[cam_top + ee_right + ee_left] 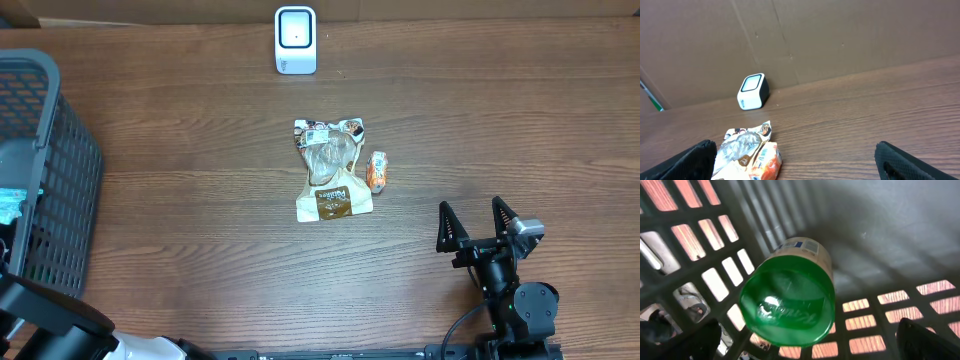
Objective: Scan the item barcode
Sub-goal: 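Reach the left gripper into the basket and grasp the green-lidded jar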
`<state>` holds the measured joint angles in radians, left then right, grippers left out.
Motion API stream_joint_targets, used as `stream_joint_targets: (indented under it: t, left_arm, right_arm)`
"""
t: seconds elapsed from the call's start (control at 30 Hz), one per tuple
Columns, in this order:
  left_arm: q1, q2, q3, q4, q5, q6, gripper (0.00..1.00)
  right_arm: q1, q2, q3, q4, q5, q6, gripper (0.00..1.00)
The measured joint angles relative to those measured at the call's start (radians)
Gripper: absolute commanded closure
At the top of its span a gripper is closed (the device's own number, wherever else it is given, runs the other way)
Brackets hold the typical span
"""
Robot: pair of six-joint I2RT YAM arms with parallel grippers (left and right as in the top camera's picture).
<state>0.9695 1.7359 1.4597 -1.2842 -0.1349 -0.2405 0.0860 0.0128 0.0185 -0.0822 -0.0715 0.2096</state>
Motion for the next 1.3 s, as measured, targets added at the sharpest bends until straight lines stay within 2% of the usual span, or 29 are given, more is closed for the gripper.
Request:
stream_joint_targets:
  t: [0.27,0.47,0.6,0.77,0.93,1.13,1.3]
  left_arm:
    - [0.008,0.0,-0.068,0.071,0.0,-0.015,0.03]
    - [0.015,0.0,-0.113,0.115,-0.006,-0.018,0.13]
    - [0.018,0.0,-0.135,0.135,-0.01,-0.022,0.23]
    - [0.02,0.0,-0.146,0.151,-0.011,-0.029,0.43]
    - [0.02,0.0,-0.145,0.157,-0.011,-0.029,0.5]
    - [0.02,0.0,-0.143,0.161,-0.009,-0.029,0.73]
    - [0.02,0.002,-0.121,0.115,-0.007,-0.029,0.79]
  right_arm:
    - [0.0,0.0,0.0,0.0,0.0,0.0,0.0]
    - [0.0,0.0,0.0,0.0,0.0,0.0,0.0]
    - [0.0,0.0,0.0,0.0,0.0,0.0,0.0]
    - [0.0,0.0,0.0,-0.001,0.0,0.0,0.0]
    - [0.0,0.0,0.0,0.0,0.0,0.0,0.0]
    - [0.0,0.0,0.0,0.0,0.0,0.0,0.0]
    - [0.0,0.0,0.0,0.0,0.0,0.0,0.0]
